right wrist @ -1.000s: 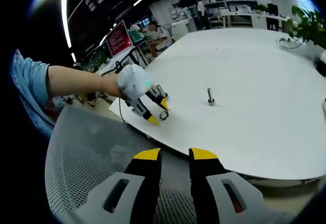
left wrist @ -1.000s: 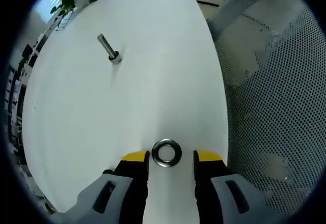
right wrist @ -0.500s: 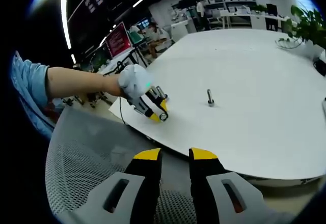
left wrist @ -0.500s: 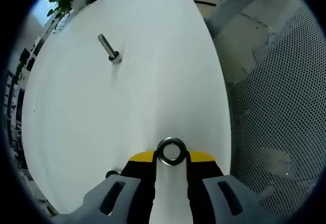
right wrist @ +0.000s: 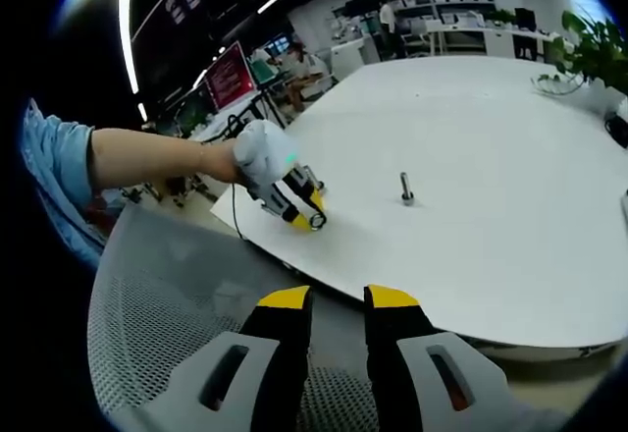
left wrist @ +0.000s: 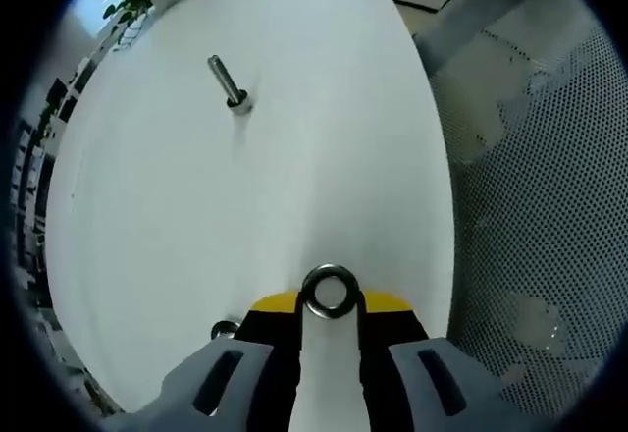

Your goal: Place the washer onto the threaded stud by aligning its center hole with the stud, sliding it down to the base, and recovering from edge contact or off-axis alignment until the washer reaches the visible bottom stop.

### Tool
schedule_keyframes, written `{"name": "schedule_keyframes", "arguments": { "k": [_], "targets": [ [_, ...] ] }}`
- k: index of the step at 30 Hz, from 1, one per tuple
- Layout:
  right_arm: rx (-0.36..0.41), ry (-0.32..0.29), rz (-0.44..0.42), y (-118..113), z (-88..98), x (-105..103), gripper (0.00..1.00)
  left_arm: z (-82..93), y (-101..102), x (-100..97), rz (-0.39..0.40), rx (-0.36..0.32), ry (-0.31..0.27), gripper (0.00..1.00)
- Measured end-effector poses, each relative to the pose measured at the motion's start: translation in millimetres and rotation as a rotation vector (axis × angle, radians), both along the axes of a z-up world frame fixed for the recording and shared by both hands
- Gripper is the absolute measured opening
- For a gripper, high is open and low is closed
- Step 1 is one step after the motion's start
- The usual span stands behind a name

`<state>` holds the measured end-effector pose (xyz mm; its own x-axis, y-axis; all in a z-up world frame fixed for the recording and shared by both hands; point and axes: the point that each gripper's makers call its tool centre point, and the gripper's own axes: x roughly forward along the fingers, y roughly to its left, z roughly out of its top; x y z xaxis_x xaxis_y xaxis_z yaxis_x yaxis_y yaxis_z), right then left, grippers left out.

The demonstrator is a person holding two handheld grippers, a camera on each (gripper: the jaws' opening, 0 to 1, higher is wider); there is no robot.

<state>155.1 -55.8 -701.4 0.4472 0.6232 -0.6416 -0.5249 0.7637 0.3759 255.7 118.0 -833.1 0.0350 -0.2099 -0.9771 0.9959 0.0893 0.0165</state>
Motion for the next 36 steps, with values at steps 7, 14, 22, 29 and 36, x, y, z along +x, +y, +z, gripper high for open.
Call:
{"name": "schedule_keyframes", "arguments": {
  "k": [7, 14, 22, 29, 36],
  "targets": [
    [0.002, -0.002, 0.001, 0, 0.5, 0, 0.24, 18.8, 5, 8.2, 0.056, -0.013, -0.006, 0.19],
    [0.004, -0.002, 0.000, 0, 0.6, 0, 0.24, 43.5, 15, 17.5, 0.115, -0.032, -0.019, 0.19],
    [0.004, -0.002, -0.002, 0, 0.6, 0, 0.24, 71.2, 25, 33.3, 0.151, -0.059, -0.067, 0.19],
    [0.003, -0.002, -0.004, 0, 0.5, 0, 0.24, 78.6, 32, 40.1, 0.139, -0.044, -0.090, 0.19],
    [0.004, -0.003, -0.010, -1, 0.7, 0, 0.24, 74.4, 39, 46.7, 0.124, -0.011, -0.114, 0.19]
  ]
}}
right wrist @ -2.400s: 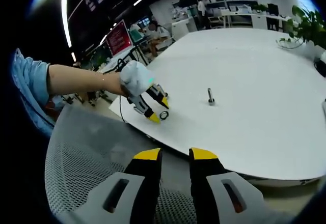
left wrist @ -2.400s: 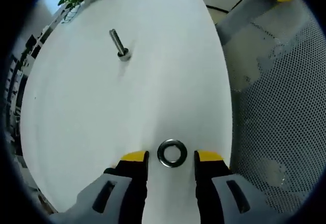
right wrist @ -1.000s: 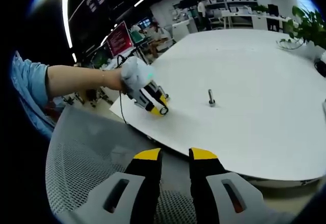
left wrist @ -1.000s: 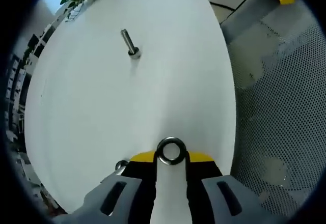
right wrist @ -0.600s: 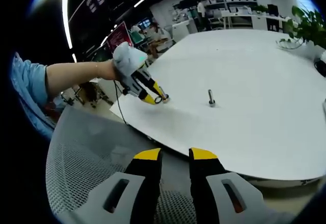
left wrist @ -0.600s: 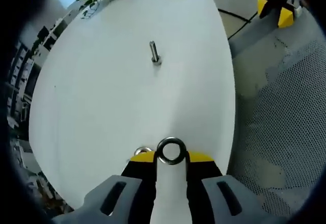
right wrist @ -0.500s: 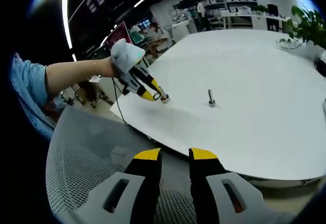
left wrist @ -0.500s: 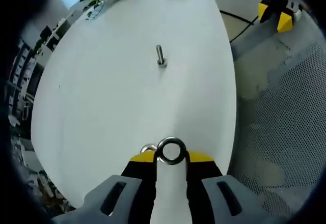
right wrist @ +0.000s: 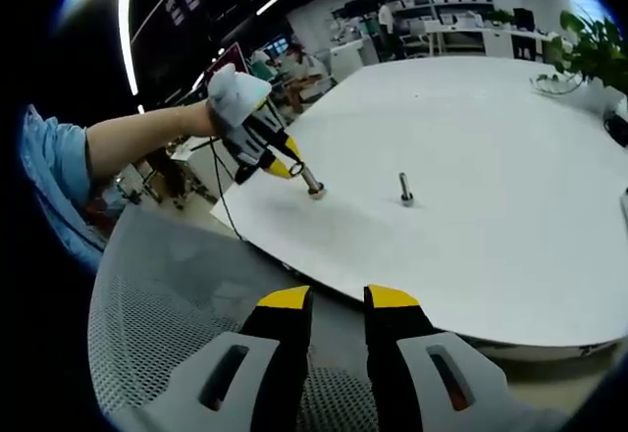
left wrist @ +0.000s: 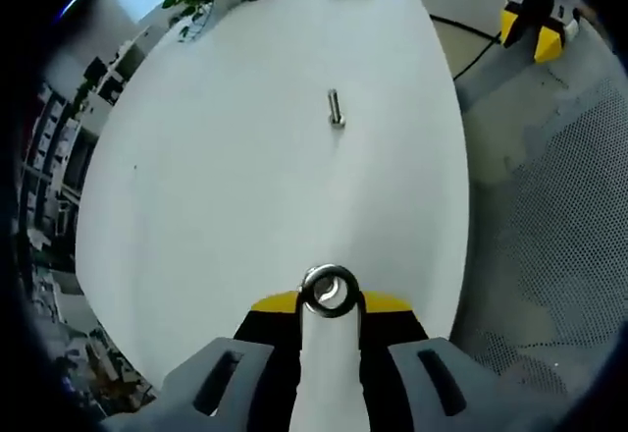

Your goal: Place the washer onto the threaded stud by aligning its center hole with the stud, sliding it down to the base, and recovering from edge contact or off-axis alignment until the washer reaches the visible bottom stop.

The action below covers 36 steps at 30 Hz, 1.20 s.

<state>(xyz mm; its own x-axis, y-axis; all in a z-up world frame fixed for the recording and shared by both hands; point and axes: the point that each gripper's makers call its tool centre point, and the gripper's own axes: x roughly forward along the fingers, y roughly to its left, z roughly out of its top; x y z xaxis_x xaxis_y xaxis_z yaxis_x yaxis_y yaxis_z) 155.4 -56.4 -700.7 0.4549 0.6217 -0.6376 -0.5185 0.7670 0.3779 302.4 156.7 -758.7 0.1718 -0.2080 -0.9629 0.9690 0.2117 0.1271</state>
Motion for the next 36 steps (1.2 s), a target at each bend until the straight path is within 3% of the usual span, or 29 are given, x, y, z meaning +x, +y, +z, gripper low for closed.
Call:
{"name": "schedule_keyframes", "arguments": {
  "k": [10, 24, 34, 36],
  "targets": [
    [0.000, 0.001, -0.005, -1, 0.0, 1, 0.24, -10.5, 6, 14.0, 0.015, 0.019, -0.001, 0.19],
    [-0.002, 0.007, -0.006, -1, -1.0, 1, 0.24, -24.9, 7, 15.8, 0.004, 0.052, 0.033, 0.18],
    [-0.006, 0.014, -0.009, -2, -1.9, 1, 0.24, -61.9, 7, 16.0, 0.037, 0.059, 0.087, 0.18],
    [-0.006, 0.013, -0.013, -2, -2.0, 1, 0.24, -62.9, 6, 14.6, 0.042, 0.056, 0.092, 0.18]
  ]
}}
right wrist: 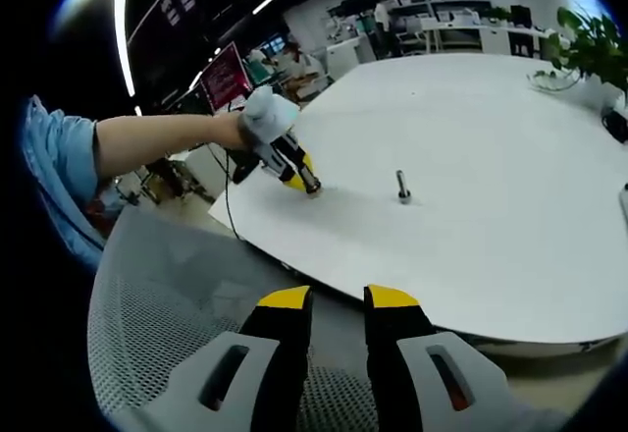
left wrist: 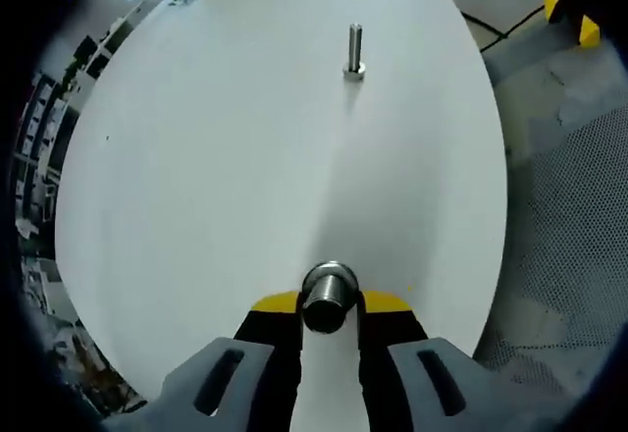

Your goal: Place the washer onto the threaded stud by aligning its center hole with the stud, sliding it down to the base, and recovering from edge contact or off-axis alignment until the washer reaches the visible bottom stop.

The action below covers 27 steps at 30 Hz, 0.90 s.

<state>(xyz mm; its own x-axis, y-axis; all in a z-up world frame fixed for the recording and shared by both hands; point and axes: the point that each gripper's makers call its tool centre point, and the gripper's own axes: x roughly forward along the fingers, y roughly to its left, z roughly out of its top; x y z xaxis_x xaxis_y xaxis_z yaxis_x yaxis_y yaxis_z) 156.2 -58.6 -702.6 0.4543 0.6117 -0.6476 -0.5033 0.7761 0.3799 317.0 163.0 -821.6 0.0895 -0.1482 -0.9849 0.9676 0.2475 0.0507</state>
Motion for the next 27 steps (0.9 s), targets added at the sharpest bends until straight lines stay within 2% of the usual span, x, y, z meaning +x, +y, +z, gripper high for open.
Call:
{"name": "schedule_keyframes", "arguments": {
  "k": [3, 5, 7, 9, 17, 19, 23, 24, 27],
  "targets": [
    [-0.002, 0.000, -0.009, -1, -0.2, 1, 0.24, -1.8, 1, -1.3, -0.005, 0.003, 0.014, 0.19],
    [-0.005, -0.001, -0.013, -2, -0.3, 1, 0.24, -1.4, 1, -2.8, 0.046, -0.004, 0.023, 0.20],
    [-0.010, 0.001, -0.015, -2, -0.8, 1, 0.24, -0.9, 4, -4.9, 0.044, -0.007, 0.039, 0.20],
    [-0.016, 0.002, -0.017, -3, -1.4, 1, 0.24, 2.1, 4, -2.6, 0.076, -0.043, 0.014, 0.21],
    [-0.020, 0.018, -0.018, -3, -3.2, 0, 0.24, 33.0, 19, -22.0, 0.125, -0.133, -0.007, 0.23],
    [-0.022, 0.019, -0.019, -4, -3.6, 0, 0.24, 44.8, 22, -29.5, 0.169, -0.192, -0.013, 0.23],
    [-0.026, 0.020, -0.022, -4, -3.8, 0, 0.24, 77.5, 31, -37.4, 0.272, -0.340, -0.075, 0.23],
    [-0.026, 0.019, -0.022, -4, -3.6, 0, 0.24, 89.0, 32, -42.6, 0.308, -0.402, -0.087, 0.23],
    [-0.026, 0.019, -0.009, -3, -3.6, -1, 0.24, 114.8, 39, -56.3, 0.375, -0.516, -0.130, 0.26]
  ]
}}
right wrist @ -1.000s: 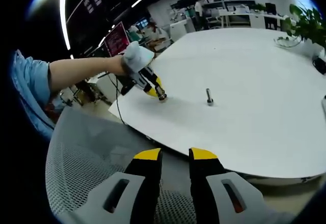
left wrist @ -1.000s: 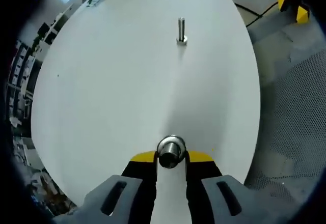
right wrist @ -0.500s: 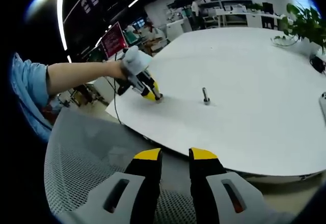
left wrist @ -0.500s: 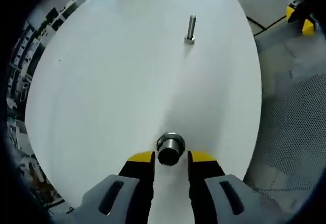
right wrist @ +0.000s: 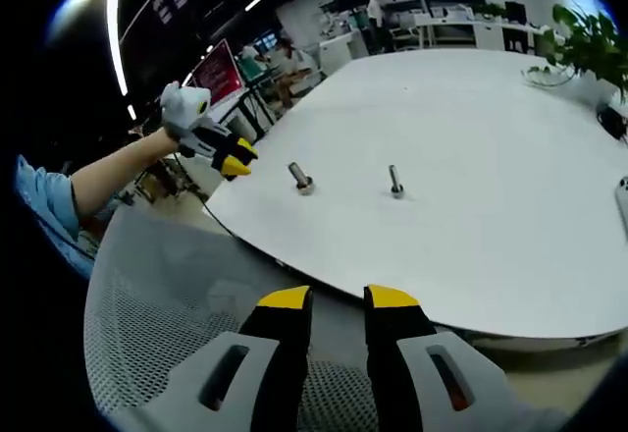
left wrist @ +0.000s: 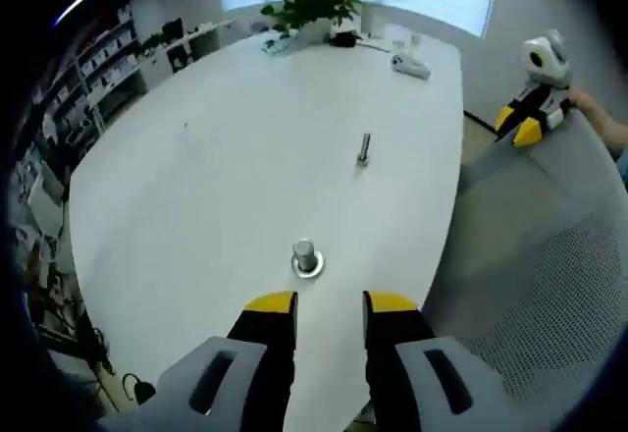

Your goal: Place the washer onto the threaded stud by aligning its center hole with the stud, sliding it down to the base, and recovering from edge contact or off-axis alignment until the washer reaches the visible bottom stop.

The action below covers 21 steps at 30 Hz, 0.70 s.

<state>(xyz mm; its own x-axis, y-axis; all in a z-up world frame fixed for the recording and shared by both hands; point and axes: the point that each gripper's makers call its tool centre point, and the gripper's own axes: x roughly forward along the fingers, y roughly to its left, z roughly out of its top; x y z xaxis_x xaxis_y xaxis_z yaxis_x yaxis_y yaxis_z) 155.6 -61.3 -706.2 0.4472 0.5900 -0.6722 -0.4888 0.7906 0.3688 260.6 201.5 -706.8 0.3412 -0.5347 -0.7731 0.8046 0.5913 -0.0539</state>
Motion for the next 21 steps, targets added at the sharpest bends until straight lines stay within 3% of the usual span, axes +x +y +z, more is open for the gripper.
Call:
{"name": "schedule_keyframes", "arguments": {
  "k": [2, 7, 9, 11, 12, 13, 16, 19, 21],
  "targets": [
    [0.002, -0.001, 0.004, 1, 0.2, -1, 0.24, 12.5, 8, -10.6, 0.026, -0.051, -0.041, 0.29],
    [0.019, -0.013, -0.001, 2, 3.1, 0, 0.24, 36.8, 22, -39.8, 0.190, -0.255, -0.036, 0.36],
    [0.024, -0.014, 0.004, 3, 3.4, -1, 0.24, 49.5, 26, -48.8, 0.248, -0.331, -0.062, 0.41],
    [0.021, -0.009, 0.020, 4, 2.8, -3, 0.25, 66.1, 24, -51.9, 0.321, -0.441, -0.093, 0.52],
    [0.017, -0.005, 0.034, 5, 2.1, -5, 0.25, 78.1, 20, -56.2, 0.383, -0.538, -0.093, 0.58],
    [0.017, 0.000, 0.042, 6, 1.4, -6, 0.25, 82.9, 19, -60.6, 0.408, -0.575, -0.088, 0.63],
    [0.016, 0.004, 0.054, 6, 0.8, -8, 0.25, 93.4, 16, -74.1, 0.483, -0.607, -0.161, 0.65],
    [0.016, 0.007, 0.080, 9, 1.0, -9, 0.25, 89.9, 15, -84.7, 0.570, -0.573, -0.236, 0.71],
    [0.005, 0.013, 0.119, 12, -0.4, -13, 0.25, 85.8, 9, -90.5, 0.618, -0.588, -0.267, 0.78]
  ]
}}
